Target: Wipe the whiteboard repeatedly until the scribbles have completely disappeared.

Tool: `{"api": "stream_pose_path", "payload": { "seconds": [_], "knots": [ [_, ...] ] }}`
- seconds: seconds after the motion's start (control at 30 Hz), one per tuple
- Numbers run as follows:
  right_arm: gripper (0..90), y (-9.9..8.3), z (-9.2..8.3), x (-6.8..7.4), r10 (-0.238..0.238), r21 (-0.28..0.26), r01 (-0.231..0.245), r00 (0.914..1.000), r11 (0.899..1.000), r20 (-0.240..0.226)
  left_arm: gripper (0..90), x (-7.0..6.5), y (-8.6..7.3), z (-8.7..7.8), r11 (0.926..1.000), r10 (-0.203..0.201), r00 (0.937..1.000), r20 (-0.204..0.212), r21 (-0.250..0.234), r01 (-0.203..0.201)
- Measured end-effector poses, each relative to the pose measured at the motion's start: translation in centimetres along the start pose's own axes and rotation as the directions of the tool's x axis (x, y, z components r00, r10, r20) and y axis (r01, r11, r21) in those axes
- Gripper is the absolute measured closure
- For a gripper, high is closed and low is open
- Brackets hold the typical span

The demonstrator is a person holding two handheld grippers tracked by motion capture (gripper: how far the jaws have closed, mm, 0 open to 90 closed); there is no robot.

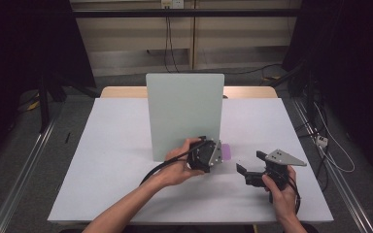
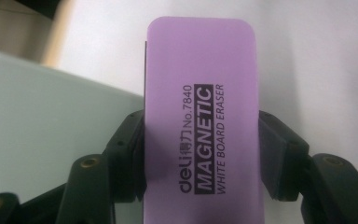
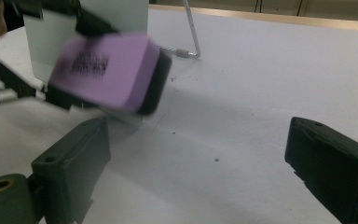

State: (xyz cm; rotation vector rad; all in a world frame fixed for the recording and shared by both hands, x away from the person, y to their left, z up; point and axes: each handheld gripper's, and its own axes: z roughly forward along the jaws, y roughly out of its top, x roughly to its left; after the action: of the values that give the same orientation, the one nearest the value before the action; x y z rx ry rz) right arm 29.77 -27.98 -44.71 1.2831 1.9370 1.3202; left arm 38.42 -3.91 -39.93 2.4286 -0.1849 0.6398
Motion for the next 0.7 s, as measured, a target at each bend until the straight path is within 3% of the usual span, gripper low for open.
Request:
{"api": "stream_pose_path", "payload": {
  "seconds": [0.07, 0.13, 0.23, 0.3, 0.4, 0.47, 0.6, 0.7],
  "knots": [
    [6.4, 0.0, 0.0, 0.1, 0.000, 0.001, 0.000, 1.0000, 1.000, -0.002, 41.2, 1.7, -0.2, -1.5, 0.9979, -0.053, 0.9983, -0.026, -0.039, 0.051],
    [6.4, 0.0, 0.1, 0.1, 0.000, 0.000, 0.000, 1.0000, 1.000, -0.004, 41.2, 3.0, -0.5, -2.7, 0.9845, -0.139, 0.9894, -0.041, -0.114, 0.134],
    [6.4, 0.0, 0.1, 0.0, -0.003, 0.002, 0.003, 1.0000, 1.000, -0.003, 41.2, 4.0, -0.8, -3.5, 0.9726, -0.182, 0.9826, -0.037, -0.154, 0.174],
    [6.4, 0.0, 0.1, 0.0, -0.003, 0.002, 0.004, 1.0000, 1.000, -0.004, 41.2, 3.6, -0.7, -3.2, 0.9805, -0.147, 0.9881, -0.048, -0.139, 0.139],
    [6.4, 0.0, 0.1, 0.0, -0.004, 0.003, 0.004, 1.0000, 1.000, 0.000, 41.2, 2.6, -0.3, -1.9, 0.9853, -0.119, 0.9928, -0.013, -0.125, 0.116],
    [6.5, 0.0, -0.1, -0.1, -0.001, 0.005, 0.001, 0.9999, 1.000, 0.016, 41.1, 1.7, -0.1, -0.9, 0.9938, -0.062, 0.9981, -0.001, -0.093, 0.061],
    [6.7, -0.1, -0.5, -0.8, 0.024, -0.008, -0.024, 0.9990, 1.000, 0.036, 41.2, -0.2, 0.3, 1.1, 0.9986, 0.001, 0.9989, 0.047, -0.053, 0.001],
    [6.7, -0.2, -0.7, -0.9, 0.033, -0.014, -0.032, 0.9987, 0.999, 0.039, 41.1, -1.6, 0.2, 2.4, 0.9995, 0.027, 0.9960, 0.085, -0.022, -0.025]
  ]
}}
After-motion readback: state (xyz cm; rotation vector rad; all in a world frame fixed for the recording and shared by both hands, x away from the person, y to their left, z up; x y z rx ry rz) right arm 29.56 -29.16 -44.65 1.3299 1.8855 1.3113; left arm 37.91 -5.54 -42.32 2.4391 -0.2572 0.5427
